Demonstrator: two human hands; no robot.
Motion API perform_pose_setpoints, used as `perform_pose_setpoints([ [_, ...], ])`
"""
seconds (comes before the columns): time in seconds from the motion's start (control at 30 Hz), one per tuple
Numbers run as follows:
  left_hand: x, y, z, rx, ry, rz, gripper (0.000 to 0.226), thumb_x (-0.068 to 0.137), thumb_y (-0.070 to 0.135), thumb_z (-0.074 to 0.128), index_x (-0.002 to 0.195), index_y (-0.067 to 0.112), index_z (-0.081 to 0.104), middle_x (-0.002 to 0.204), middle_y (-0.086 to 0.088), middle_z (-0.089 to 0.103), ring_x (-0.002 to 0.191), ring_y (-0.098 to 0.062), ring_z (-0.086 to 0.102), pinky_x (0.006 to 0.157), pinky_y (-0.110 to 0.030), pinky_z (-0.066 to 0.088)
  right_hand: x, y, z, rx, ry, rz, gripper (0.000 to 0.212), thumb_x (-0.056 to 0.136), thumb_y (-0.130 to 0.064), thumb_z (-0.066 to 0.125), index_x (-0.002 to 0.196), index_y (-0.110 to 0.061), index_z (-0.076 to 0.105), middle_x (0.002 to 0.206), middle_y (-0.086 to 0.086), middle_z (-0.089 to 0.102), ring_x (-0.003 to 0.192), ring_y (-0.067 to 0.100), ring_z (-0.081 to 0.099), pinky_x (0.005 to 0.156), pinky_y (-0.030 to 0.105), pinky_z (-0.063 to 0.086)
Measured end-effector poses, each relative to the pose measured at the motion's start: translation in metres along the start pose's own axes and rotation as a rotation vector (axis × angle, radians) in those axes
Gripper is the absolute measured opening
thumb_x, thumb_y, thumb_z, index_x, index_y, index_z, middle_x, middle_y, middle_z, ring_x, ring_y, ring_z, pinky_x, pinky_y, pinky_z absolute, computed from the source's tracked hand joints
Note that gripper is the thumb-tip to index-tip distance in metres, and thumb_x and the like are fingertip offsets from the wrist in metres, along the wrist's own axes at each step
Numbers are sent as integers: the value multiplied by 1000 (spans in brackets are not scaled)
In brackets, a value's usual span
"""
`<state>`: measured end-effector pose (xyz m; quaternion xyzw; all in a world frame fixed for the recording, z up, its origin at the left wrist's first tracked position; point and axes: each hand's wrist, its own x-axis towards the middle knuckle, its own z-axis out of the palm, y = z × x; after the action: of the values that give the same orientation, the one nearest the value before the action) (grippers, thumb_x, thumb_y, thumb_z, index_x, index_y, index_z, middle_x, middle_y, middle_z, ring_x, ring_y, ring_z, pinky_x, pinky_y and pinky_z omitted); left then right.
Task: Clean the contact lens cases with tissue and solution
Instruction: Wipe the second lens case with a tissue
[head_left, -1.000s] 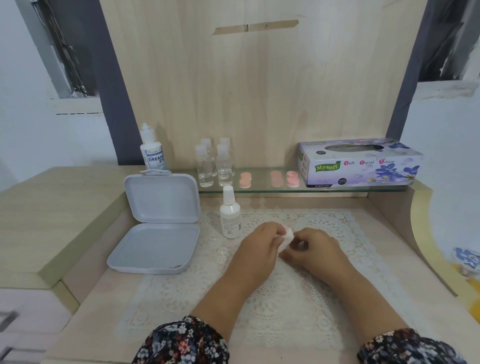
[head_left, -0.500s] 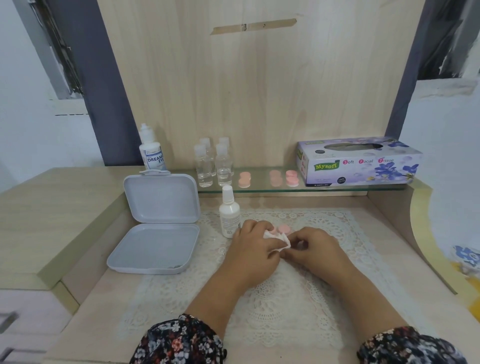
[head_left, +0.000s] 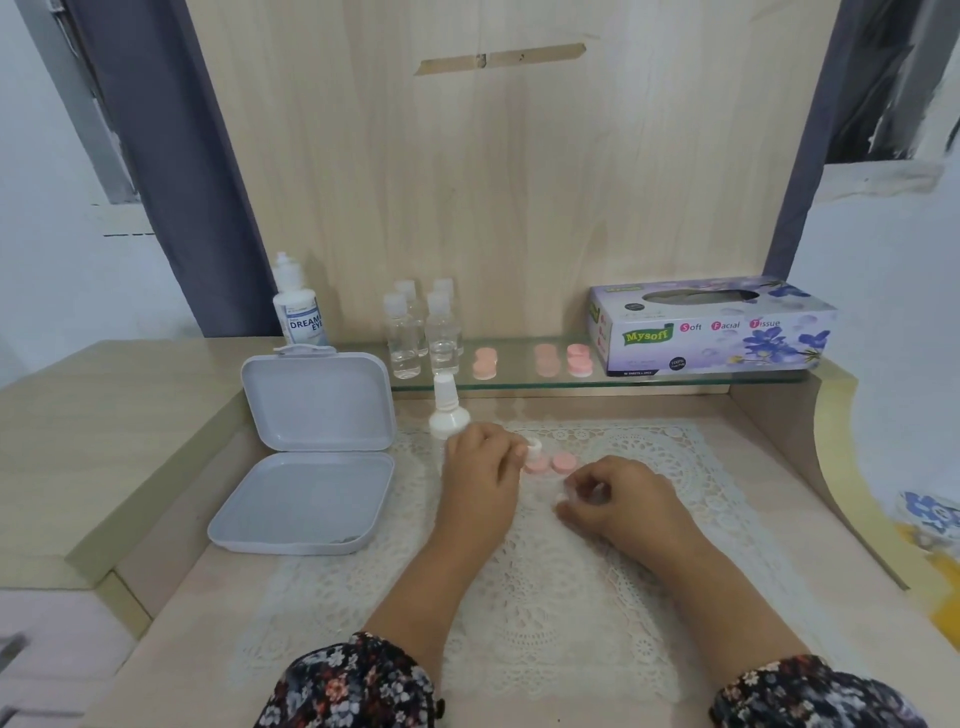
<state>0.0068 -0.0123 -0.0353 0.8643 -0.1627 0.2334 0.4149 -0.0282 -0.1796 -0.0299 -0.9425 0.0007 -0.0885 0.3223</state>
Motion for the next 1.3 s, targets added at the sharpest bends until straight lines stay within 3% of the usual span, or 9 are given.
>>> perform_pose_setpoints([
  [0.1,-6,-5,-4,181,-105,150,17,93,24,61,102,17,74,103,7,54,105,-16,41,93,-30,37,0,1,0,-6,1,7,28,75,-49,75,97,-34,68,92,-18,61,90,5,56,96,38,43],
  [0.23,-9,-3,-8,331,-311,148,26,91,37,62,114,31,70,118,14,53,116,-12,33,95,-25,23,0,0,1,0,13,5,25,74,-46,75,95,-34,66,87,-18,60,87,3,55,95,38,44],
  [0.5,-7,-2,-2,378,-334,129,24,91,31,61,111,21,69,118,9,57,115,-15,38,98,-30,30,3,2,2,-73,-14,-51,33,76,-53,70,105,-37,68,93,-18,60,92,5,52,93,34,39],
  [0.7,-4,-3,-7,-25,-203,-14,11,94,12,58,96,10,68,99,7,54,101,-16,48,90,-24,38,0,3,-3,-37,-19,-77,26,79,-45,72,105,-38,69,83,-25,60,86,-1,56,96,37,43],
  [0.87,-6,-3,-7,179,-341,158,29,97,12,49,119,16,68,115,5,56,109,-14,40,98,-24,31,0,3,-4,-34,-18,-111,30,80,-36,74,110,-36,70,90,-19,63,84,2,56,88,27,45],
  [1.0,1,1,-9,323,-327,314,23,94,14,56,108,17,73,102,0,60,101,-21,44,86,-37,41,-1,2,-6,-24,-33,-144,32,82,-32,73,113,-32,69,95,-15,61,84,4,56,73,16,42],
  [1.1,10,8,-11,498,-403,430,19,93,14,57,102,15,74,94,-1,58,93,-21,42,75,-33,35,0,2,-7,6,-38,-147,31,80,-29,74,111,-30,71,91,-14,59,82,3,56,72,16,43],
  [1.17,13,13,-11,602,-465,424,20,94,14,54,102,16,72,91,0,54,90,-18,39,72,-30,29,1,1,-6,20,-38,-154,31,79,-28,76,110,-27,72,89,-14,60,82,4,58,73,19,46],
  [1.3,13,21,-9,560,-465,219,23,96,18,53,112,20,70,101,-2,56,102,-21,48,84,-34,44,1,1,-5,21,-26,-180,30,77,-28,78,107,-24,73,88,-13,60,82,5,59,76,24,49],
])
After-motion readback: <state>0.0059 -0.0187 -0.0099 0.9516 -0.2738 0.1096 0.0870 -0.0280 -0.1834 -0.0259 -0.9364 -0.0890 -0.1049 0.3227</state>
